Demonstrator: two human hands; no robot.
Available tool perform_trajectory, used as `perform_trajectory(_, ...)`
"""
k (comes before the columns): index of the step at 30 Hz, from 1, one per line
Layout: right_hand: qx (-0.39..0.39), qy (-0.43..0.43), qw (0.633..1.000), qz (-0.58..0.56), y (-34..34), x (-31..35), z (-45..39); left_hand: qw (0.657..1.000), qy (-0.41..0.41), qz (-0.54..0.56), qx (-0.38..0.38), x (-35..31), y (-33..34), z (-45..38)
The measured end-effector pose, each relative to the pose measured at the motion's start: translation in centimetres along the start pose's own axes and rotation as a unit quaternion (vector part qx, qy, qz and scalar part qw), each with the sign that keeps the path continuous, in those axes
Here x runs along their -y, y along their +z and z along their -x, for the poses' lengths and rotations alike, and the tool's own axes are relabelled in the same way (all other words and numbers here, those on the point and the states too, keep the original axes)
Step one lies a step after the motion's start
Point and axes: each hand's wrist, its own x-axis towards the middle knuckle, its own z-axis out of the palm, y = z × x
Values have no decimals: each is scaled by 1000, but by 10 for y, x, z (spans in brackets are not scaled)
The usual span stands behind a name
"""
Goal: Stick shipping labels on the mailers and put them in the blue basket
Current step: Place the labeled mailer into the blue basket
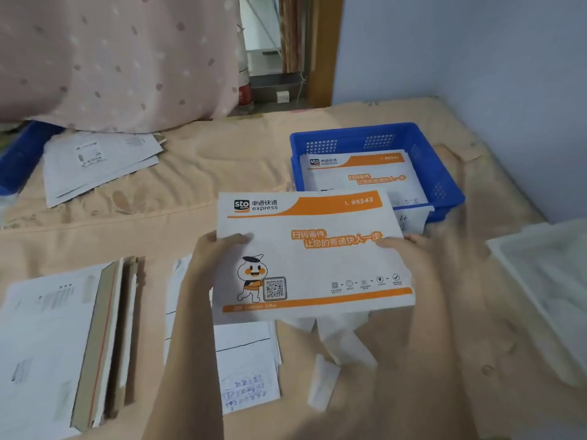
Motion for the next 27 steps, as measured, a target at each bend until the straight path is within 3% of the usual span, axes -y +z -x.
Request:
perform_trajectory(7,-109,-103,988,38,-37,79,-70,996,84,-34,-29,-61,106,-72)
perform_trajectory(16,-115,-71,991,26,-30,107,-186,984,132,-98,-64,-87,202,-160)
perform_trajectory(21,-125,-65,986,93,-16,98,-230,970,138,-178,-90,-76,227,-191)
perform_trajectory(23,-135,-56,981,130,-8,90,-241,953,148,-246,-94,-69,237,-197)
perform_trajectory(27,-150,-28,970,190,5,70,-253,870,181,-444,-113,-50,255,-202)
